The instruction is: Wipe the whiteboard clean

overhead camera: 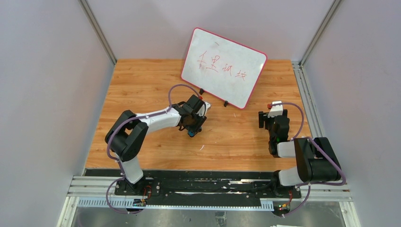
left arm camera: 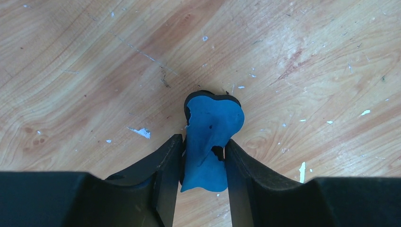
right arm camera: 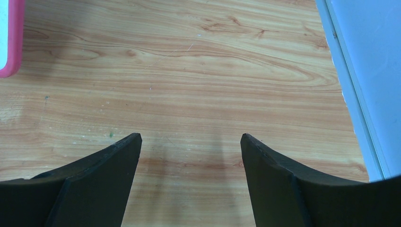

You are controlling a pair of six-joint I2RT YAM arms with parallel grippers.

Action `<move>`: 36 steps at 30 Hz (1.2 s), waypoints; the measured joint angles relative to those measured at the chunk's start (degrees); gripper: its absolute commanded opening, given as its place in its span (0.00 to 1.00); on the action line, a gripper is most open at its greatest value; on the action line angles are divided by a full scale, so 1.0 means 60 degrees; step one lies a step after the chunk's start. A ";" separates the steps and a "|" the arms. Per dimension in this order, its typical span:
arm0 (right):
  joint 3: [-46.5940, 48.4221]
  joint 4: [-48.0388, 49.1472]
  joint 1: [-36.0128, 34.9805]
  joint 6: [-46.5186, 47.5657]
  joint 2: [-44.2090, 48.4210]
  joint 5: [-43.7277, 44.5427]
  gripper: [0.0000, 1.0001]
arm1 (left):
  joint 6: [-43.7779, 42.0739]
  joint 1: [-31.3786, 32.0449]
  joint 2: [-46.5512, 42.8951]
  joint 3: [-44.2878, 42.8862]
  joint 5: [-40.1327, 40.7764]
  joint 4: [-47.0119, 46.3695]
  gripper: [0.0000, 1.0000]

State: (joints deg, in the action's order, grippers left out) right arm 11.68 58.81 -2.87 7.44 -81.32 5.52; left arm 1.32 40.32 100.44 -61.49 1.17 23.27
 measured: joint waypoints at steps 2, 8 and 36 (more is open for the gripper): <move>0.0000 0.0000 0.0000 0.0000 0.0000 0.0004 0.79 | 0.0000 0.0000 0.0066 0.0000 0.0000 -0.0004 0.42; 0.0000 0.0000 0.0000 0.0000 0.0000 0.0000 0.79 | 0.0055 0.0000 0.0164 0.0000 0.0004 -0.0015 0.11; 0.6987 -1.0568 0.3548 0.0481 0.1727 -0.3166 0.50 | 0.0750 -0.0015 -0.2229 0.0211 0.1399 -0.0572 0.00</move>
State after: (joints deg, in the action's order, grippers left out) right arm 53.60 -4.60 18.41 10.33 -70.96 -13.47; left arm 5.82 40.23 87.07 -60.23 9.56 19.84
